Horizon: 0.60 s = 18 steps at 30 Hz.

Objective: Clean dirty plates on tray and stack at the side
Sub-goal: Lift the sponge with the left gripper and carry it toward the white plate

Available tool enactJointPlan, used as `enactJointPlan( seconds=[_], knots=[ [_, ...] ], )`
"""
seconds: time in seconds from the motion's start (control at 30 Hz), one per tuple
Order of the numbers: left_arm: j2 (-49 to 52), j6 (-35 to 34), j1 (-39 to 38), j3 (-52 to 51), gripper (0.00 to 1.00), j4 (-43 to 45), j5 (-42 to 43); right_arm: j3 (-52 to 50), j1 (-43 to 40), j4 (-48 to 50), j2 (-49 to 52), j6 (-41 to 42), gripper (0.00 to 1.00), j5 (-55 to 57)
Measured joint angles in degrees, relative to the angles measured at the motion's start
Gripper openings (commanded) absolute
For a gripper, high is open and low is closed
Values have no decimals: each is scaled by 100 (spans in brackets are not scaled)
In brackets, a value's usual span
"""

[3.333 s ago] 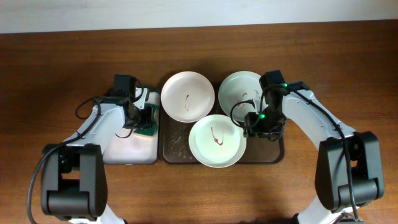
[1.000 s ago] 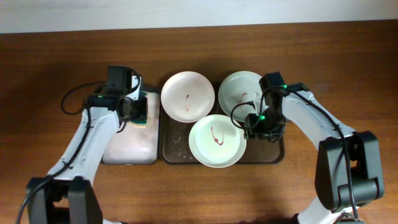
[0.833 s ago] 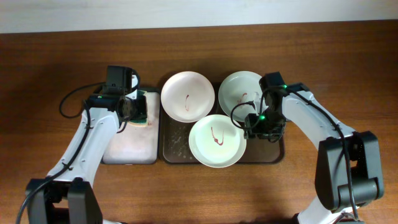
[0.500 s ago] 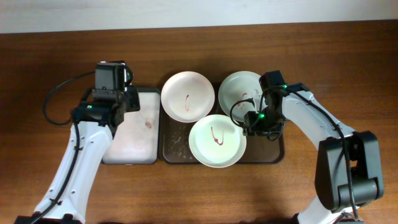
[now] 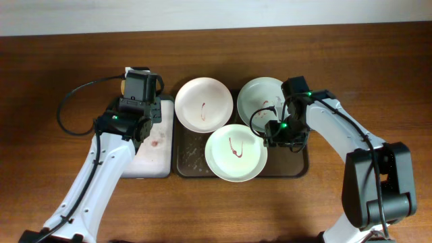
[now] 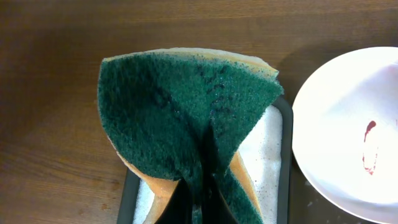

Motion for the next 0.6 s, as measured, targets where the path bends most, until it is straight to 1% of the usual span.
enactJointPlan(
  seconds=[0.5, 0.6],
  knots=[
    [0, -2, 0, 0, 0, -4, 15, 0, 0, -2, 0, -2, 54, 0],
    [0, -2, 0, -63, 0, 7, 286, 0, 35, -2, 0, -2, 54, 0]
  ],
)
